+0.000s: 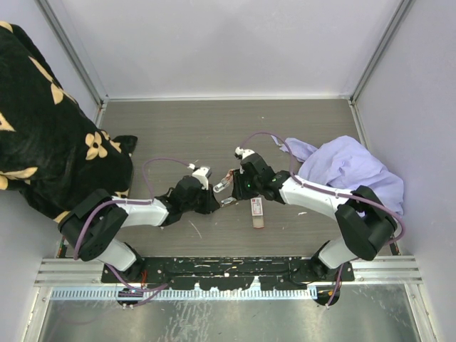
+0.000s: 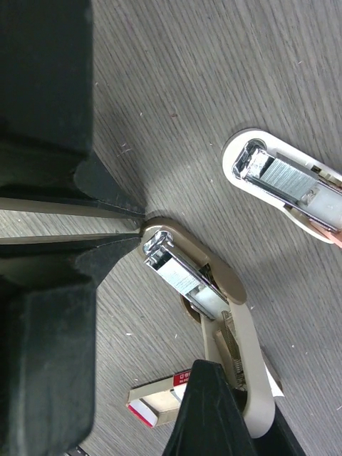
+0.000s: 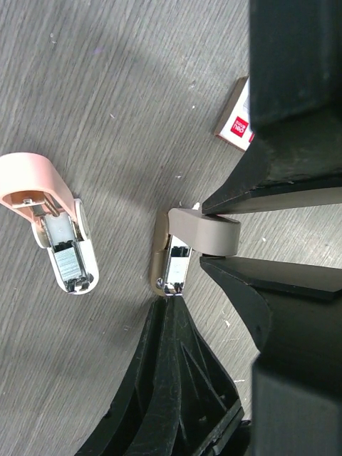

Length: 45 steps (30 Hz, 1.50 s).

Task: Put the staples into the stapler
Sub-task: Close the stapler at the center of the board.

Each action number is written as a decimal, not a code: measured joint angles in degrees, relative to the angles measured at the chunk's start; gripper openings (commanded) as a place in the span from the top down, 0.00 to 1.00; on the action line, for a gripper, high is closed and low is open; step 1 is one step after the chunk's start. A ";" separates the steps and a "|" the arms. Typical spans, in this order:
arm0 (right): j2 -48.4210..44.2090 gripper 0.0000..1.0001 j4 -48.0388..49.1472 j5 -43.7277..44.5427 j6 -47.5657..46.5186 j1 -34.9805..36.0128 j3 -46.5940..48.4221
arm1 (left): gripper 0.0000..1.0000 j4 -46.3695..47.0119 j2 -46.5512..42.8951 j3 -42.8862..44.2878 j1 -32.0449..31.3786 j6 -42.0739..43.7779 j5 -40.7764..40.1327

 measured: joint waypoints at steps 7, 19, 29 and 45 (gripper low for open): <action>0.42 0.64 -2.01 4.17 0.02 2.71 1.46 | 0.85 0.07 0.37 0.33 -0.11 0.02 0.00; 4.50 0.57 -5.70 12.87 0.63 8.85 6.36 | 0.86 0.37 0.68 0.42 -0.31 0.02 0.44; 5.18 0.43 -5.62 14.03 1.73 10.25 6.67 | 0.86 0.44 0.72 0.42 -0.31 0.02 0.46; 3.74 0.37 -4.44 11.56 1.60 10.51 6.64 | 0.80 -0.44 -0.52 0.28 -0.35 0.26 -1.16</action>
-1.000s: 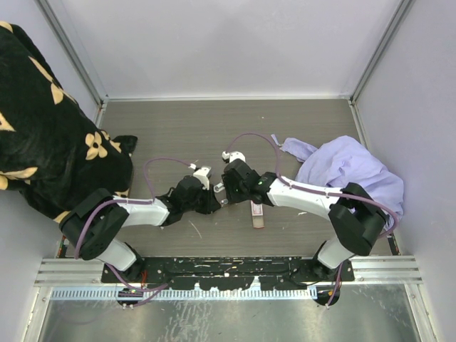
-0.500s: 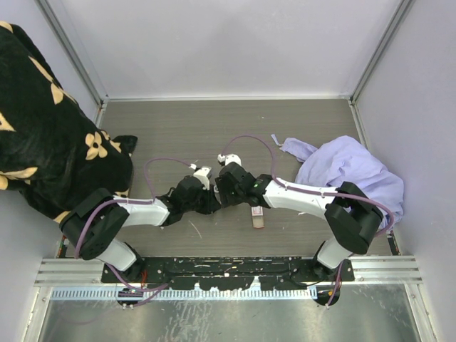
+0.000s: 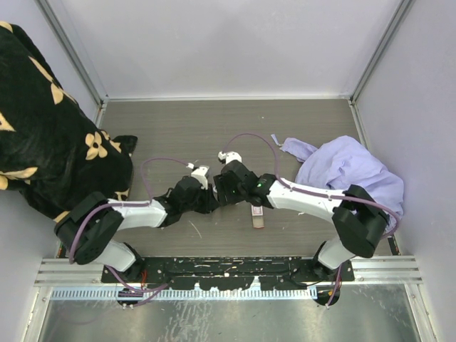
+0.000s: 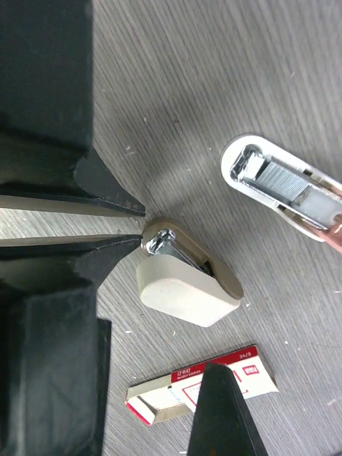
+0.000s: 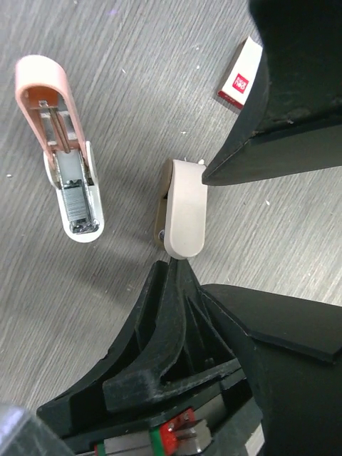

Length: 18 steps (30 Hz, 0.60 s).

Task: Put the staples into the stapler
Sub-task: Close the stapler at the center of the board.

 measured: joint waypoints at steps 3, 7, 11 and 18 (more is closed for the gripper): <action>-3.04 0.38 -0.26 0.46 -0.09 0.00 0.00 | 0.71 -1.07 -4.37 -1.36 0.00 0.07 -2.27; -7.13 0.44 -0.33 0.83 -0.07 -0.52 0.00 | 0.59 -3.54 -12.46 -3.41 0.00 0.15 -5.92; -8.68 0.49 0.15 0.72 0.00 -1.77 -0.31 | 0.51 -7.15 -20.37 -3.98 0.00 0.15 -8.63; -8.63 0.50 2.71 -2.36 1.27 -5.33 -5.75 | 0.49 -12.09 -21.03 -1.11 0.00 -0.26 -7.21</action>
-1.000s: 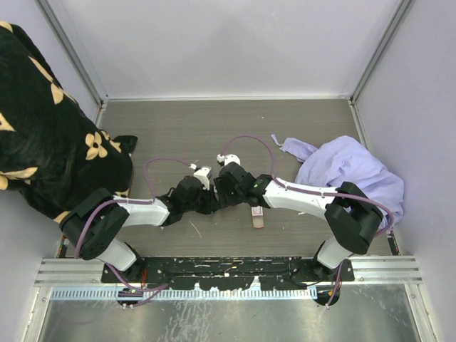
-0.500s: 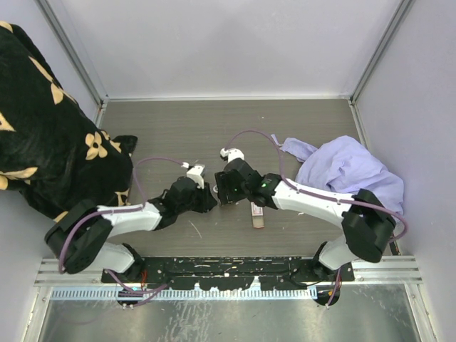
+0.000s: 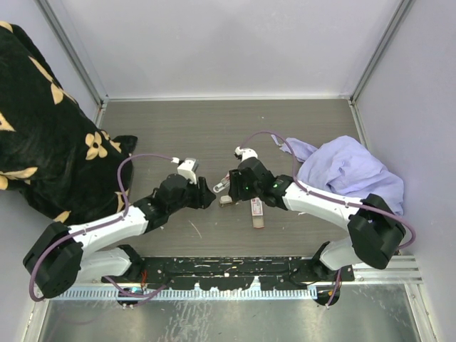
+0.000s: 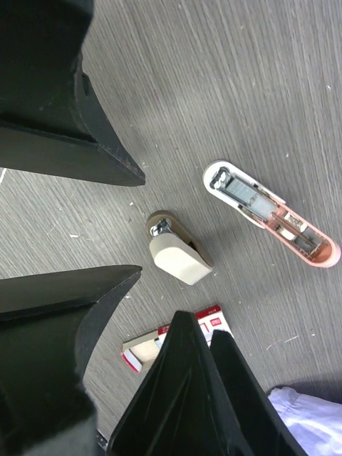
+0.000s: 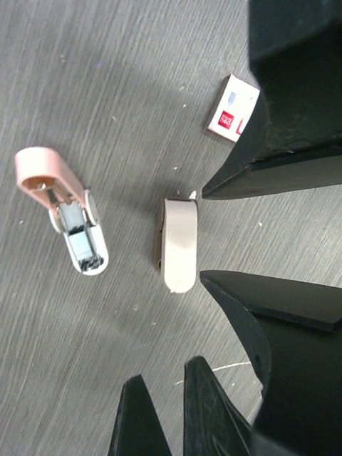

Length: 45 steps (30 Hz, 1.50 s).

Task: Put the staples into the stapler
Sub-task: Close the stapler at the center of the board.

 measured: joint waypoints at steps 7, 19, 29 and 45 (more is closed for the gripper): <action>0.00 0.38 5.79 -6.45 1.86 -5.77 -5.88 | 0.46 -0.37 5.90 3.91 0.00 -0.52 3.45; 0.00 0.37 14.38 -16.48 4.61 -11.93 -11.96 | 0.54 0.85 17.88 6.80 0.00 -2.80 6.88; 0.13 0.38 15.96 -18.53 4.59 -11.93 -11.96 | 0.52 1.99 17.59 6.99 0.00 -3.21 6.08; 6.14 0.40 17.73 -21.40 4.37 -11.89 -10.19 | 0.63 3.02 18.18 6.84 0.00 -3.82 3.45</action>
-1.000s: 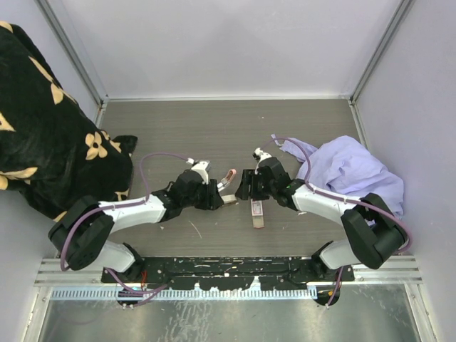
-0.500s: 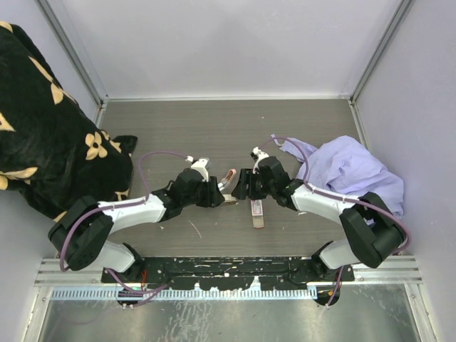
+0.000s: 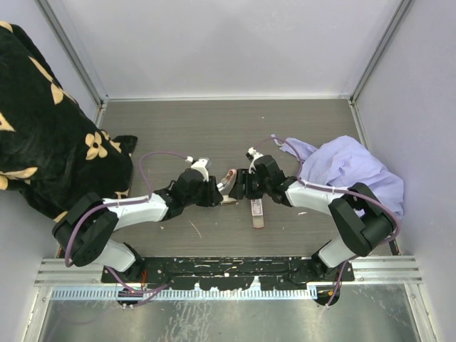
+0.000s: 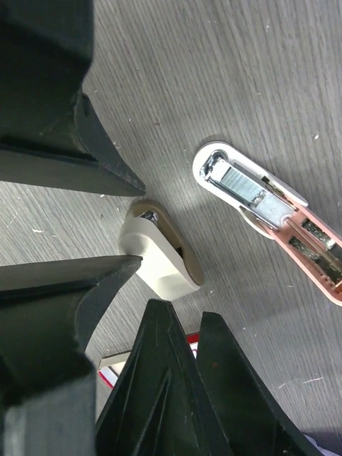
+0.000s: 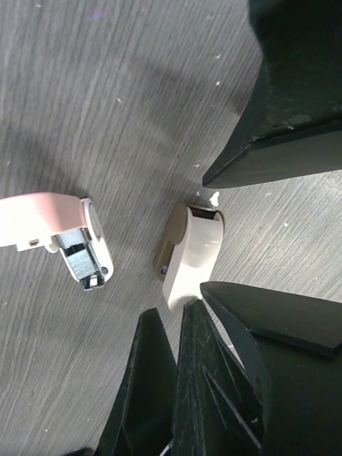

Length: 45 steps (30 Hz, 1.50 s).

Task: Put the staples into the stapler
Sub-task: Close the stapler at the center of the board.

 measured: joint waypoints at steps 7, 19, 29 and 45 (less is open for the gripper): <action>2.25 0.41 0.72 -0.17 -0.48 0.33 1.53 | 0.70 1.51 1.29 0.66 0.00 0.07 0.07; 4.68 0.44 -0.57 1.64 -2.14 2.32 3.41 | 0.79 4.44 2.05 -0.24 0.00 0.72 0.83; 5.75 0.46 -1.27 4.22 -2.58 3.76 4.81 | 0.83 9.64 3.67 -1.88 0.09 1.33 1.07; 5.35 0.48 -1.01 9.49 -0.98 6.12 4.76 | 0.84 12.66 6.03 -5.53 -4.20 2.69 -11.06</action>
